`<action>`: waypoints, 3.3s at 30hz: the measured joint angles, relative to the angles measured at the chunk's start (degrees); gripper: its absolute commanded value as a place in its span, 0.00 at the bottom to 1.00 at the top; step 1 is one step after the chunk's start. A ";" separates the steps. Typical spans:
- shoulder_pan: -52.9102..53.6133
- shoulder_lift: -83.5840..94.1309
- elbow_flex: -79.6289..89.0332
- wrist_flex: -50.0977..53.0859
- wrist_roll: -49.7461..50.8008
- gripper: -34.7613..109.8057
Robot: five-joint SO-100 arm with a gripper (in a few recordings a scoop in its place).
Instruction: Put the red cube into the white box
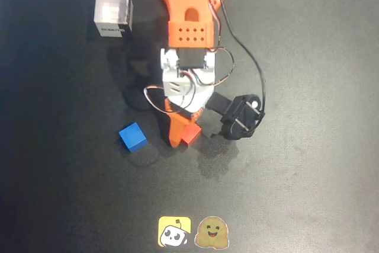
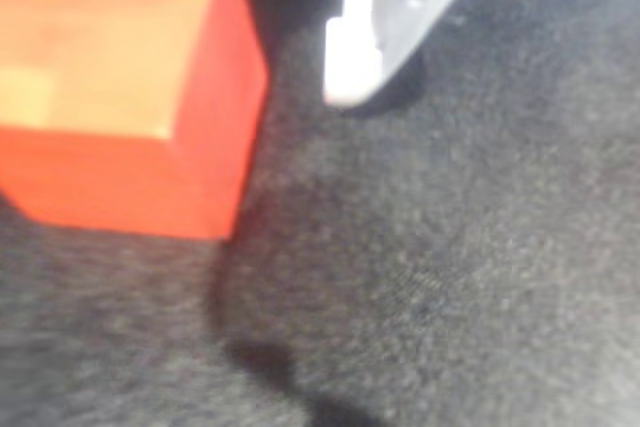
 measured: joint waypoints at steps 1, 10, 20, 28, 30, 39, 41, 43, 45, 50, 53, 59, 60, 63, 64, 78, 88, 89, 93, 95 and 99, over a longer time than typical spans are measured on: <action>0.00 -0.44 0.18 -0.62 0.00 0.41; 1.23 -2.29 0.53 -4.31 0.26 0.27; 3.60 -0.70 0.62 -2.64 0.62 0.24; 5.19 6.68 -4.57 9.67 2.81 0.24; 5.45 8.00 -6.42 12.13 2.99 0.24; 11.60 16.26 -10.20 17.84 6.42 0.24; 13.89 17.31 -10.20 18.63 7.82 0.24; 16.44 18.72 -10.20 19.25 8.88 0.24; 17.93 20.30 -10.20 20.30 11.07 0.24; 22.85 24.70 -10.20 23.55 16.44 0.24; 25.75 27.25 -10.20 26.28 18.81 0.24; 31.73 30.32 -10.72 32.43 23.64 0.24; 32.34 30.32 -11.69 33.93 24.79 0.24; 35.60 30.85 -14.50 38.41 26.10 0.24; 37.09 31.46 -14.85 39.46 26.10 0.24; 52.38 39.46 -10.63 45.44 24.35 0.24; 57.83 47.37 -4.39 49.04 22.24 0.24; 58.89 47.90 -4.31 49.22 22.24 0.24; 61.70 49.31 -2.81 49.57 20.65 0.24; 63.46 49.39 -2.37 49.57 21.09 0.24; 66.62 49.39 -1.58 49.57 20.83 0.24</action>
